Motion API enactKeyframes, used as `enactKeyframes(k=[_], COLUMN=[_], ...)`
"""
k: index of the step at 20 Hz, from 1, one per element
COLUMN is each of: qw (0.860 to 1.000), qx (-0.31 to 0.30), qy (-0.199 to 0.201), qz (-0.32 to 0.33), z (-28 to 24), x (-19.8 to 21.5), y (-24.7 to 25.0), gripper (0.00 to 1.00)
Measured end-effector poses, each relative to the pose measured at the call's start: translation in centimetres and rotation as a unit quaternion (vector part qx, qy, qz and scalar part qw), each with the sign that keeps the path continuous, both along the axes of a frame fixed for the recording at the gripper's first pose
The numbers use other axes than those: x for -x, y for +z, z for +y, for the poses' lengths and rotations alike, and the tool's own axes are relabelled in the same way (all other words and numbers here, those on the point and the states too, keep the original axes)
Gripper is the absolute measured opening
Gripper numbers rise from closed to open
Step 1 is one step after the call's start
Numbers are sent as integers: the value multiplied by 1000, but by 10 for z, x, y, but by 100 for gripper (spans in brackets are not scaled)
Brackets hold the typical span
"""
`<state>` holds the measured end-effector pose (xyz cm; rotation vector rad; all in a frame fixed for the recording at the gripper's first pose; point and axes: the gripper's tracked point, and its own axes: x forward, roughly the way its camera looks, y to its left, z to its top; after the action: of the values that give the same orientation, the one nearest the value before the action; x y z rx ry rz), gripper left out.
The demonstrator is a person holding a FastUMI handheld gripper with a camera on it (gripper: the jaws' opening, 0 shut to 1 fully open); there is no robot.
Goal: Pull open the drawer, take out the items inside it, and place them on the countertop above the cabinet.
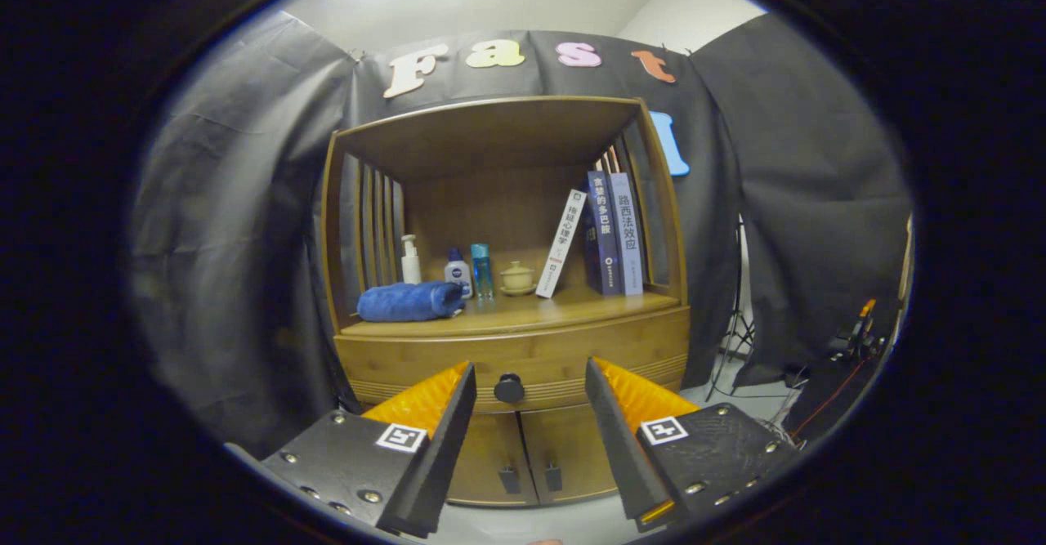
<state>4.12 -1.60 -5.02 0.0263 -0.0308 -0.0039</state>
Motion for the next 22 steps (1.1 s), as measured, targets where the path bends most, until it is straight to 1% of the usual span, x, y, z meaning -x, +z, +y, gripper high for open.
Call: enactKeyframes(k=[4, 6, 8, 9, 11, 14, 18, 20, 22], qw=[1000, 1000, 1000, 1000, 999, 998, 998, 998, 998], qx=[16, 11, 0, 4, 16, 16, 11, -5, -12], qy=[2, -3, 4, 5, 16, 28, 21, 26, 21], qz=[-3, 13, 26, 29, 35, 47, 66, 58, 56], z=[-1, -3, 1, 2, 10, 24, 29, 31, 32], x=[-28, -48, -70, -80, -100, -125, -159, -164, -168], y=[-25, -47, -64, -69, -81, -97, -112, -108, -106], gripper=[80, 80, 80, 80, 76, 69, 61, 56, 52])
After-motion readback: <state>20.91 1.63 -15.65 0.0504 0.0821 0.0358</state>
